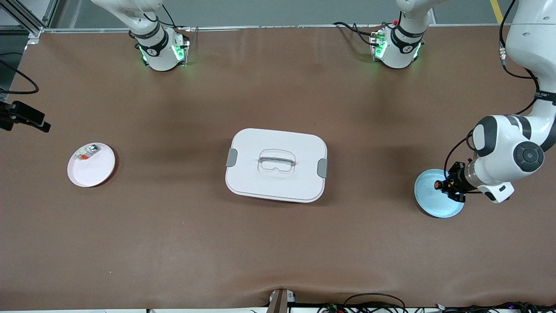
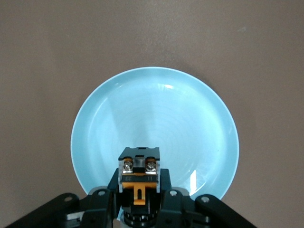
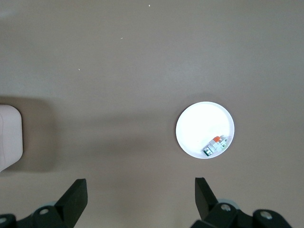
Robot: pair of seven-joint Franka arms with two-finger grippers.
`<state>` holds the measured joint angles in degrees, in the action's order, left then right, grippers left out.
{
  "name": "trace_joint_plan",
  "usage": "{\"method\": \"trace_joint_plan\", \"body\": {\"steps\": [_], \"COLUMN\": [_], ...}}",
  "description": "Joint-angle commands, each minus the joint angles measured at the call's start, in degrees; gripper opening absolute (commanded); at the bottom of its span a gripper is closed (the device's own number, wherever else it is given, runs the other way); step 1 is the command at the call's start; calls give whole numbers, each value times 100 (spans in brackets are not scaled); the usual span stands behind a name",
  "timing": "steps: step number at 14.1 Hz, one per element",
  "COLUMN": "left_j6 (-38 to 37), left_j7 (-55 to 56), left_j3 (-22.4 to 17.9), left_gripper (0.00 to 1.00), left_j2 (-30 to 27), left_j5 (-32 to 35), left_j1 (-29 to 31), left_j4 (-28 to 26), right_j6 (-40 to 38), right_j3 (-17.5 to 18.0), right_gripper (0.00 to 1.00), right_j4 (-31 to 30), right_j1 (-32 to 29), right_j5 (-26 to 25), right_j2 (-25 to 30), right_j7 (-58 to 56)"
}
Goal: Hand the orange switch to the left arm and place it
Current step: 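Lower the switch onto the blue plate with the left gripper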
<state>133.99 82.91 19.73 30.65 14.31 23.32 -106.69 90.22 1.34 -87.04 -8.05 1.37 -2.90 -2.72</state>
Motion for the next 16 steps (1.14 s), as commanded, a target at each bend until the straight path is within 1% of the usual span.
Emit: {"method": "trace_joint_plan", "body": {"steps": [1, 4, 8, 10, 11, 16], "left_j6": [154, 223, 408, 487, 505, 567], "left_j7": [120, 121, 120, 120, 112, 121], "left_j3": [22, 5, -4, -4, -4, -13], "left_gripper": [0, 0, 0, 0, 0, 0], "left_j2": [89, 186, 274, 344, 362, 468], "left_j5": [291, 441, 459, 494, 494, 617], "left_j1": [50, 67, 94, 94, 94, 111], "left_j4": [-27, -27, -71, -71, -71, -71], "right_j6": [83, 31, 30, 30, 30, 39], "right_j3": [15, 15, -64, -431, -477, -477], "right_gripper": [100, 100, 100, 100, 100, 100], "right_j4": [-208, -208, -252, -261, -296, -516], "right_j1": [-30, -21, 241, 557, 585, 611], "right_j5": [57, 48, 39, 57, 65, 66], "right_j2": [167, 193, 342, 386, 395, 597], "right_j7": [-9, -9, -9, -9, -18, -36]}}
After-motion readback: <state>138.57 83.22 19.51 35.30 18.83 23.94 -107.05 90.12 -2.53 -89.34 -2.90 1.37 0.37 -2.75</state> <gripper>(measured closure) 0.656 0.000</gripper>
